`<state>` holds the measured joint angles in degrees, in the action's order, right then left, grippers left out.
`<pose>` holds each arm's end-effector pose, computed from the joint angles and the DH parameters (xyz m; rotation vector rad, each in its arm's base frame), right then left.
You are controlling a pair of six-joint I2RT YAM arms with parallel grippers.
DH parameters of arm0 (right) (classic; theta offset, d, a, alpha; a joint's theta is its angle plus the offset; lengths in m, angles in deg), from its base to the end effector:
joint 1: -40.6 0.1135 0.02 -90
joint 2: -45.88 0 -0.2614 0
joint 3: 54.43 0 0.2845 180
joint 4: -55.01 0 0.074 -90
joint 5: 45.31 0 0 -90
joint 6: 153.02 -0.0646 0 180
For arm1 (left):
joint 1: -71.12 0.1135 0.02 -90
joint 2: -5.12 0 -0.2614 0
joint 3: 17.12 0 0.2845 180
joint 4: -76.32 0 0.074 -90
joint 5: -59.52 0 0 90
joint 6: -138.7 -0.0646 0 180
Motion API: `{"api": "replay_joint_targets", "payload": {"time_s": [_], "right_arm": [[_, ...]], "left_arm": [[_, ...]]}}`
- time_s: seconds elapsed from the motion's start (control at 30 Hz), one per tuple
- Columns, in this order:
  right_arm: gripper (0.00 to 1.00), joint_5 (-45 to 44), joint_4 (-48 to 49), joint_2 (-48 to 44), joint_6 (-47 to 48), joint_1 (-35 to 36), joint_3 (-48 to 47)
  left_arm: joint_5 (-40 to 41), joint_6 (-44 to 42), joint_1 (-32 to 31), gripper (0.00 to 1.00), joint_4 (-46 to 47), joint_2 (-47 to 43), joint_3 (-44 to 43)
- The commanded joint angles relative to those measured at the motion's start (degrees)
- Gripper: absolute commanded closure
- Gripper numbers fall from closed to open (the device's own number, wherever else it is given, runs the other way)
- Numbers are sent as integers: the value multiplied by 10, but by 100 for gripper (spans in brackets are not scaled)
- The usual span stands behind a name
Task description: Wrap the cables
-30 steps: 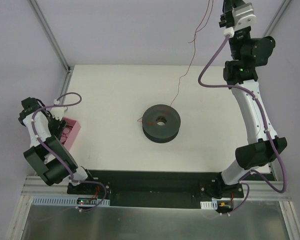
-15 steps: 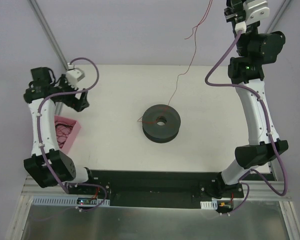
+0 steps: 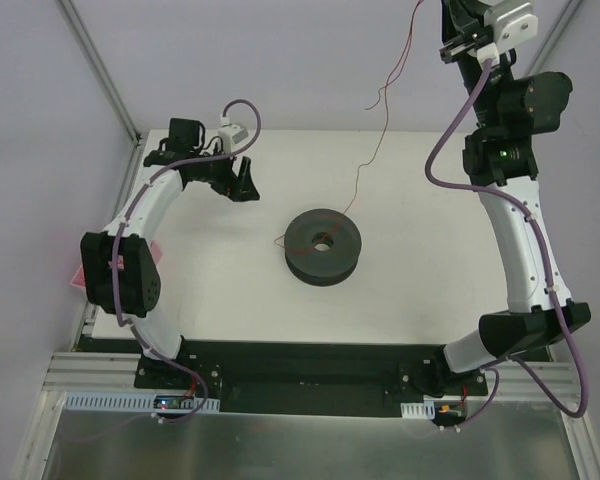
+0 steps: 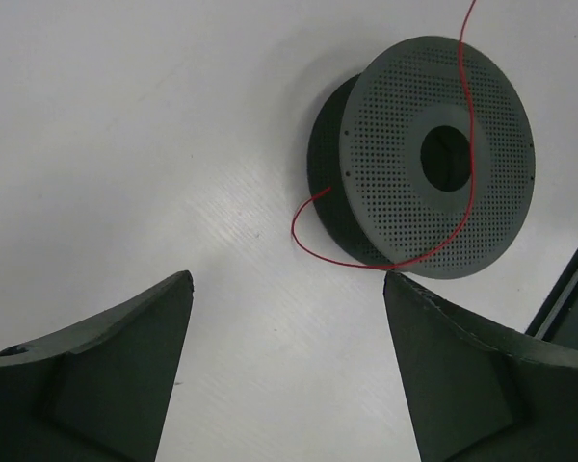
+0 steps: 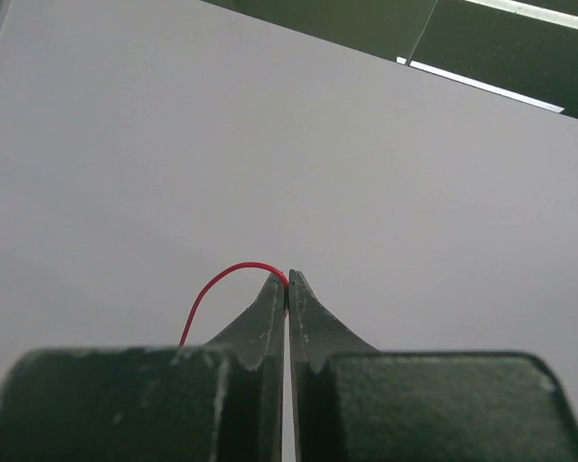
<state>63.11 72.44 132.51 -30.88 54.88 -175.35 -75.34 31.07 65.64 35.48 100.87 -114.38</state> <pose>0.3085 0.0996 0.6409 -0.5460 0.4873 -0.1903 0.4170 -0.0858 0.3052 0.8167 1.9608 -0.7512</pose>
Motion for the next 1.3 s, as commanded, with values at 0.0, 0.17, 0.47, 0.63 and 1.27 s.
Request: {"api": "replay_joint_targets", "payload": {"time_s": [0.0, 0.17, 0.47, 0.63, 1.27], "right_arm": [[100, 0, -9, -50, 9, 2, 11], [100, -7, -24, -62, 22, 1, 16], [100, -21, -43, -76, 49, 6, 22], [100, -22, -57, -88, 59, 7, 27], [100, -47, -113, -116, 110, 22, 45]], "left_arm": [[44, 155, -8, 22, 11, 49, 16], [60, 322, -14, 26, 17, 89, 75], [101, 513, -59, 33, 46, 106, 161], [121, 573, -70, 35, 53, 132, 163], [83, 632, -103, 75, 108, 206, 148]]}}
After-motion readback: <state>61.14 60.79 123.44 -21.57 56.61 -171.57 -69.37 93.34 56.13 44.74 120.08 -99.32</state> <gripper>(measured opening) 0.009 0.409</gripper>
